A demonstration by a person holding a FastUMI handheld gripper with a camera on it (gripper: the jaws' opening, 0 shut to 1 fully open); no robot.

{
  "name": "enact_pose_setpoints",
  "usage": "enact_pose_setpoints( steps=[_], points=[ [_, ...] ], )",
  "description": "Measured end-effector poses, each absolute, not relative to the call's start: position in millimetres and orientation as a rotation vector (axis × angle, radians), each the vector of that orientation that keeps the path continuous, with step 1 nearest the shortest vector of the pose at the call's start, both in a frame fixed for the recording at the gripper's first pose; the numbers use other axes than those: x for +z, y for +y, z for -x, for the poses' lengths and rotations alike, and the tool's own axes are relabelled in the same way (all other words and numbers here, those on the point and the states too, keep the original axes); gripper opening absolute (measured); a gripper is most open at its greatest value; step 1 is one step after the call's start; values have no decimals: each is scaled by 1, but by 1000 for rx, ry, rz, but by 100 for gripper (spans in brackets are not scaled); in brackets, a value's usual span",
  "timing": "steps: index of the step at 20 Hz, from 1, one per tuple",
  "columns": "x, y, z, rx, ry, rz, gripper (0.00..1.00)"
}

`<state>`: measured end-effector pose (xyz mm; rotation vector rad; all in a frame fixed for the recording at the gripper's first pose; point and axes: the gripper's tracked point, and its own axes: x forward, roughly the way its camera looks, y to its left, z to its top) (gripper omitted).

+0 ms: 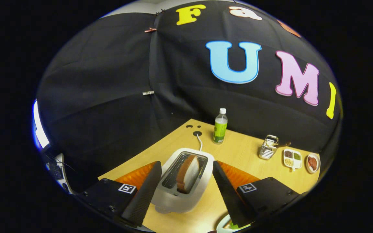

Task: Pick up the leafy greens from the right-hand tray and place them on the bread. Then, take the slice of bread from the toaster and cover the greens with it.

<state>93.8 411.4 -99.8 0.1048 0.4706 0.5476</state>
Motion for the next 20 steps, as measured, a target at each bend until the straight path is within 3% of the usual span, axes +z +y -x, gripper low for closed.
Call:
enact_pose_setpoints(
  steps=[4,6,10,11,13,20],
  points=[
    [-128,421,-117,463,520,-90,98],
    [-145,418,-127,417,564,-89,90],
    [-155,413,-133,373,615,-128,45],
    [-155,417,-131,381,624,-155,26],
    [-151,420,-130,382,622,-160,17],
    [-116,414,-123,395,562,-219,13]
  ],
)
